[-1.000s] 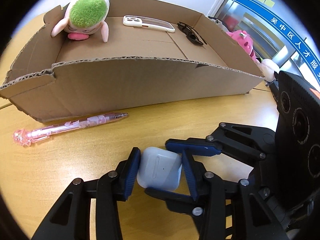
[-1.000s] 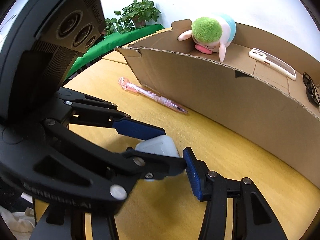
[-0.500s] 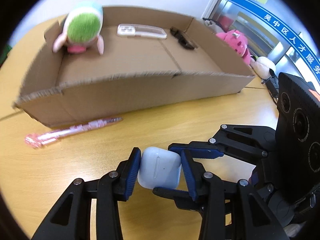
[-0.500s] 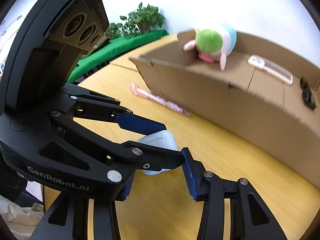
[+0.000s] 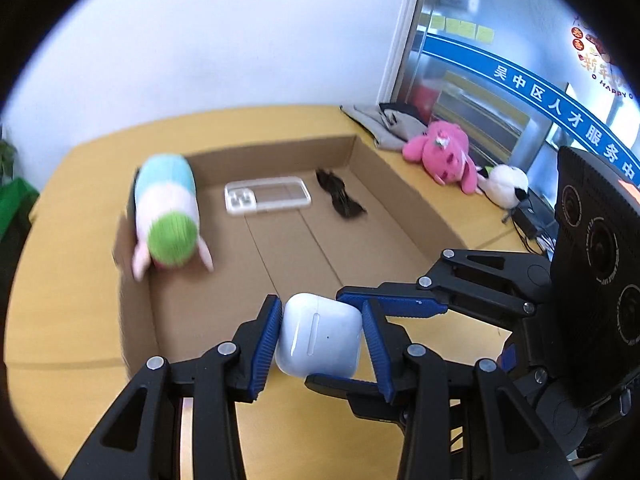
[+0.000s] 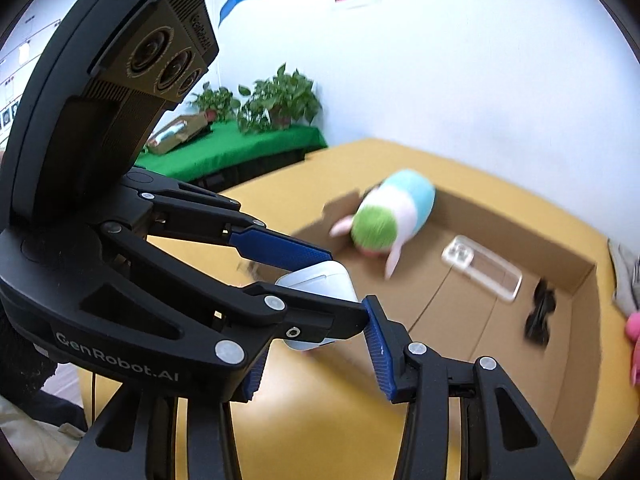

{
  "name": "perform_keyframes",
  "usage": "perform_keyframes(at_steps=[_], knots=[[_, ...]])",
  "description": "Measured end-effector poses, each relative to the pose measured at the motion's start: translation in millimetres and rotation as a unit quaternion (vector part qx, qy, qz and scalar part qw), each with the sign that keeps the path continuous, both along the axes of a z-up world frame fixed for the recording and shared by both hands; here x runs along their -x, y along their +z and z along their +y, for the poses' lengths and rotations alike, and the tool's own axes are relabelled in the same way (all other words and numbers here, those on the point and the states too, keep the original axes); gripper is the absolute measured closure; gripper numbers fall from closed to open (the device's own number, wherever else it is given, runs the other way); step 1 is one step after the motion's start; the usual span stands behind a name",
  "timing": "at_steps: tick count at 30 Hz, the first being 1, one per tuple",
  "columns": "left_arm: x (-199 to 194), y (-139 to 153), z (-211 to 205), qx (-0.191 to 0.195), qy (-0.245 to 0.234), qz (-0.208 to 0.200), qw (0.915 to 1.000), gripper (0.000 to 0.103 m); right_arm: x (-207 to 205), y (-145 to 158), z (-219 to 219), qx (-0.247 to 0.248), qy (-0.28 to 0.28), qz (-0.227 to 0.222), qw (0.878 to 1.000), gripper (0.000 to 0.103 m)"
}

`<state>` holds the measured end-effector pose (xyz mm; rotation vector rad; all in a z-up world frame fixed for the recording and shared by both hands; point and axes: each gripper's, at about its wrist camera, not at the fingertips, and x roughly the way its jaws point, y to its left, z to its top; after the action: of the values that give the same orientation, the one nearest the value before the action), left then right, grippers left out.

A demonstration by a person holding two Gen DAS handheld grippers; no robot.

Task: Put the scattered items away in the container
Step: 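Lift the earbud case with both grippers and carry it over the box, then open both grippers to drop the earbud case into the box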

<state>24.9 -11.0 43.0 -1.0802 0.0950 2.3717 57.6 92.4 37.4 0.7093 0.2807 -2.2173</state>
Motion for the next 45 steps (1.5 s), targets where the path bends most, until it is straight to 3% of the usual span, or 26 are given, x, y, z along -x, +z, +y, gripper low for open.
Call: perform_keyframes(at_steps=[4,10,16,20,29,38,45], knots=[[31.7,25.7,12.3,0.020,0.002,0.020,0.9996,0.062,35.9,20.2,5.0,0.008,0.001,0.007,1.000,0.055],[78.6,53.5,24.1,0.015,-0.011,0.041,0.9990,0.063,82.4,48.0,10.4,-0.009,-0.010,0.027,1.000,0.055],[134.2,56.4,39.1,0.026,-0.014,0.030,0.9991,0.063,145.0,47.1,16.4,-0.014,-0.009,0.013,1.000,0.055],[171.8,31.5,47.3,0.028,-0.014,-0.001,0.9995,0.063,182.1,22.5,18.1,-0.027,-0.004,-0.018,0.999,0.055],[224.2,-56.8,51.8,-0.001,-0.018,-0.089,0.9959,0.063,233.7,-57.2,18.8,-0.046,-0.012,-0.110,0.993,0.055],[245.0,-111.2,60.5,-0.003,-0.021,-0.151,0.9883,0.063,255.7,-107.3,25.2,-0.057,-0.019,-0.173,0.983,0.055],[251.9,-138.9,66.0,-0.003,-0.025,-0.189,0.9817,0.064,251.0,-123.7,35.0,-0.070,-0.023,-0.205,0.976,0.055]])
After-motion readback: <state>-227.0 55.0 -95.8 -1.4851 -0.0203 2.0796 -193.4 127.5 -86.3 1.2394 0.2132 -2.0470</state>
